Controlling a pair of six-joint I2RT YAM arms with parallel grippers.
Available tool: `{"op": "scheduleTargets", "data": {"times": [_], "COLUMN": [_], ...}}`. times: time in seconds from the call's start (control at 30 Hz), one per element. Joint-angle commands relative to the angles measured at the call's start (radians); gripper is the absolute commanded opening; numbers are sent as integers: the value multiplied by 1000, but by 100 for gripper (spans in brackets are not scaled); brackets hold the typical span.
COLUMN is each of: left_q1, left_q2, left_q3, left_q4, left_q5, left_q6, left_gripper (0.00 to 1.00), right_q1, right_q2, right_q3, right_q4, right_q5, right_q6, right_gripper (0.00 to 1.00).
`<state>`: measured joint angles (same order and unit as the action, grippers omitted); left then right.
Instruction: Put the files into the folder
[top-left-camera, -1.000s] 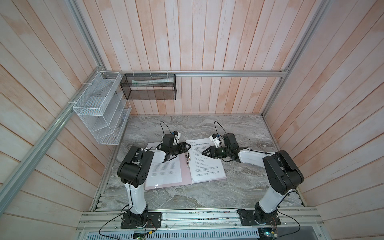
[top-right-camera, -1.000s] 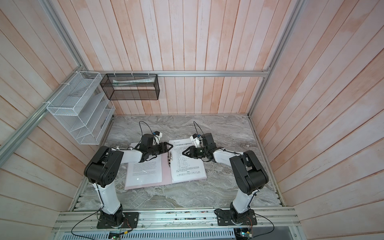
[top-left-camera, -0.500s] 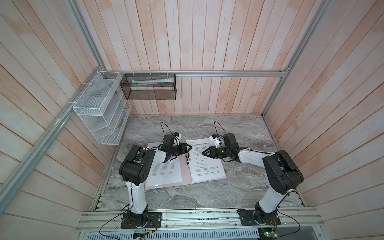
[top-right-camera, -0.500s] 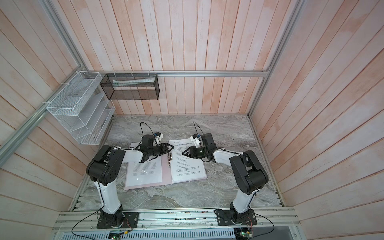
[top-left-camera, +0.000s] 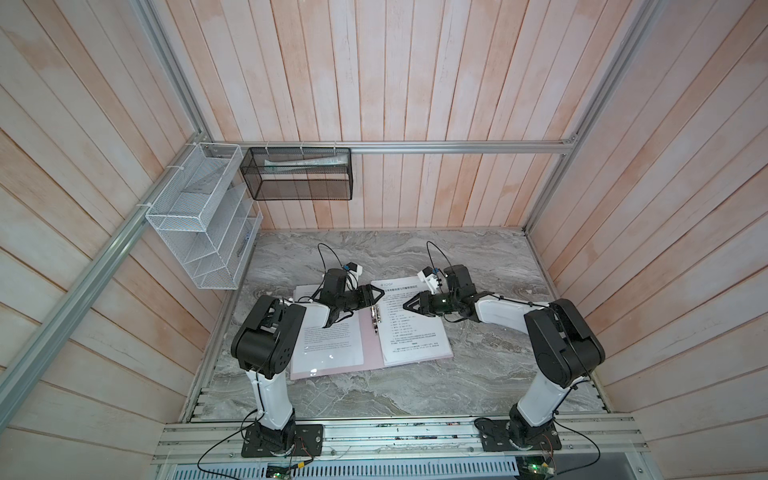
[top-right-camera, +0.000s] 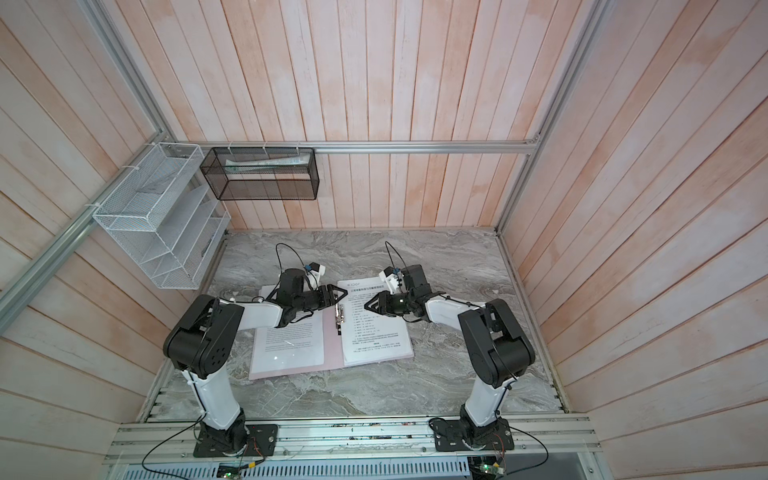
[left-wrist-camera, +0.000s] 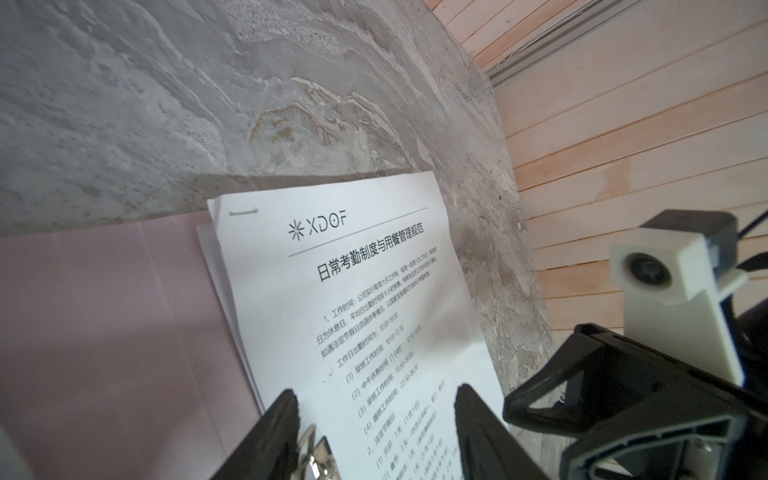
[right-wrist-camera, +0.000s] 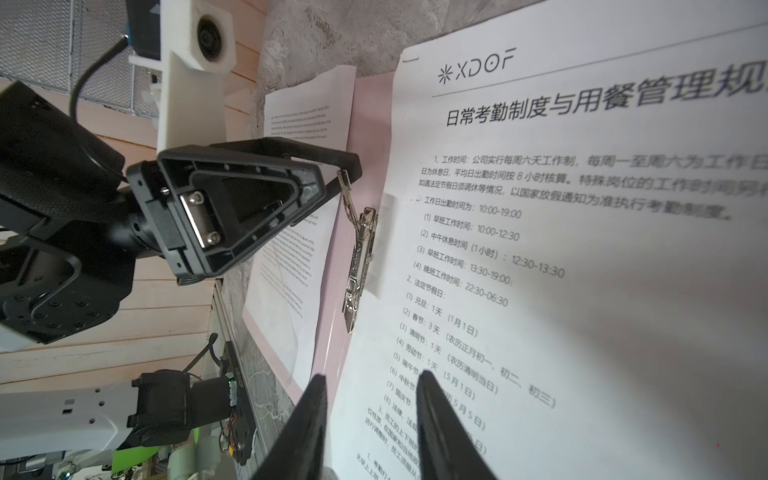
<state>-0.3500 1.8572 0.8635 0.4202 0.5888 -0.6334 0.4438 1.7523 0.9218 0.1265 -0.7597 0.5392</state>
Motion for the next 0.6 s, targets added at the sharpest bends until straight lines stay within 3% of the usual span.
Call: {"op": "scheduleTargets", "data": {"times": [0.0, 0.23, 0.57], "left_q1": [-19, -73, -70], "left_q2": [-58, -140, -307], "left_q3": [-34, -100, -145], "left_q4": [25, 17, -66], "left_q5": [11, -14, -84], "left_q6": [-9, -24, -11], "left_gripper": [62, 62, 62], "right_q1": [3, -1, 43], "right_q2": [4, -13, -66], "right_q3": [35, 42, -16], "right_q4": [-37, -36, 35], "right_q5": [14, 17, 66], "right_q6": [-31, -21, 109], "right_gripper": [34, 34, 31]}}
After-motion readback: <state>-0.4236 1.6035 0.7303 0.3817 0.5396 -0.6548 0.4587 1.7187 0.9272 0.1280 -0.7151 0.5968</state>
